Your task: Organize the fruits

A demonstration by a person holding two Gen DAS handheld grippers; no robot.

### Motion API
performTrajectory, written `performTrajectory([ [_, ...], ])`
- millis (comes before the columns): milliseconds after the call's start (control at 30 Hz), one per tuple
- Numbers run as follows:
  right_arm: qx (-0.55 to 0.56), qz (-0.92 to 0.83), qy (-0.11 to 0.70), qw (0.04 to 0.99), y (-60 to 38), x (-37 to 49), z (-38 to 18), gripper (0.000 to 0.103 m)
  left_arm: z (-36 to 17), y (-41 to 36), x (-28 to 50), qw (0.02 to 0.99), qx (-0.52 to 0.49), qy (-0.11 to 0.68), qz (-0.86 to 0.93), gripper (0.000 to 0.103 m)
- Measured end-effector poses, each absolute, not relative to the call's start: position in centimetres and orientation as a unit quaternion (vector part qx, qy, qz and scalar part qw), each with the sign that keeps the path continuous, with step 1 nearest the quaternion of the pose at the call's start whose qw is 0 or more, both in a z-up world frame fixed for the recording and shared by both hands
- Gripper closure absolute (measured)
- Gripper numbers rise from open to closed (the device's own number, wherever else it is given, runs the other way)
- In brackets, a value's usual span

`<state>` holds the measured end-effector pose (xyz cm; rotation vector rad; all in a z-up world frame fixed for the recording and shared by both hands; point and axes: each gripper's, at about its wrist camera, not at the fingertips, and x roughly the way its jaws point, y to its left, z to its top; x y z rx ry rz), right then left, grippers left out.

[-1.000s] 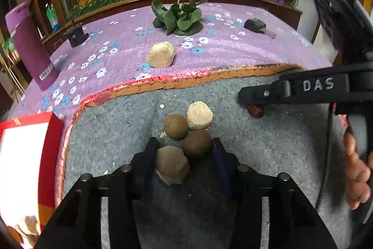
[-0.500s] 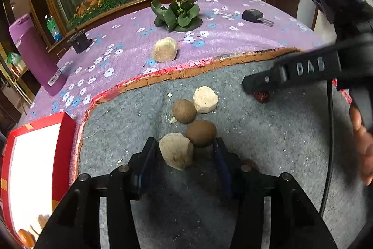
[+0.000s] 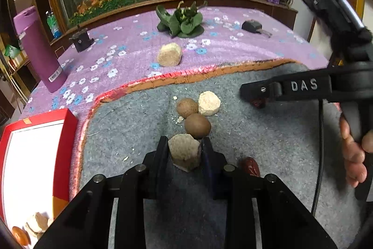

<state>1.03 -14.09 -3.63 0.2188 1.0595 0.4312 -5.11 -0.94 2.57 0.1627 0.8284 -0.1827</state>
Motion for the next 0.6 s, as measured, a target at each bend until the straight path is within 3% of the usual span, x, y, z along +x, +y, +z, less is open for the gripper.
performTrajectory([
  [400,0.194,0.293,0.448,0.823,-13.8,0.1,-1.7,0.082,10.3,6.3,-12.4,0.956,0.036,0.289,-0.037,0.076],
  [600,0.221,0.351,0.448,0.792,-10.3,-1.1,-1.1,0.081,10.8,13.3,-15.3,0.960,0.019,0.280,0.024,0.076],
])
